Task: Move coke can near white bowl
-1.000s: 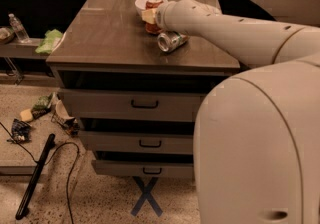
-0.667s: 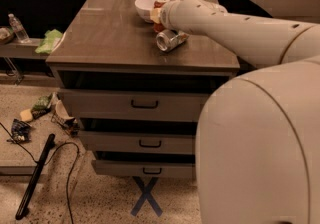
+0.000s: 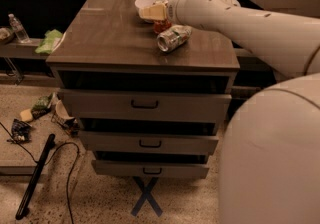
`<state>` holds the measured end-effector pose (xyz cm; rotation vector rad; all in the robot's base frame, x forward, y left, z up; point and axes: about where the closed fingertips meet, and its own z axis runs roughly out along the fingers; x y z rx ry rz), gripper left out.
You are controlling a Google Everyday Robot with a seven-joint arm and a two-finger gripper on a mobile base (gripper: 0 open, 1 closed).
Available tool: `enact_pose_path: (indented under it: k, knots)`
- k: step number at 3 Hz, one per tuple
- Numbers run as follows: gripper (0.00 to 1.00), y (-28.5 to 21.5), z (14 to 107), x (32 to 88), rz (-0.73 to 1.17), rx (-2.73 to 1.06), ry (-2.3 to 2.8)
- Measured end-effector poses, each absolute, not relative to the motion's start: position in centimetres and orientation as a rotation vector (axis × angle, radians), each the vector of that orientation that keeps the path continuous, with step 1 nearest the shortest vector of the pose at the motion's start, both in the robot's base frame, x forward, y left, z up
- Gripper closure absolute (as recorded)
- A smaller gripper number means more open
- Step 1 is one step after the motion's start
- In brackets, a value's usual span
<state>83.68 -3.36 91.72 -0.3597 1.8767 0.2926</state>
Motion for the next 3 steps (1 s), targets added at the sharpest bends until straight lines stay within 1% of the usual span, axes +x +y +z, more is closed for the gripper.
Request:
enact_pose_path:
  k: [1,2,3]
  knots:
    - [0.0,-5.0,96.4,81.2,0.303,-0.42,1.835]
    - [0.0,-11.5,102.3,73.7,0.221,-0.52,1.806]
    - [0.0,-18.5,105.1,67.4,0.02,-0.506,1.834]
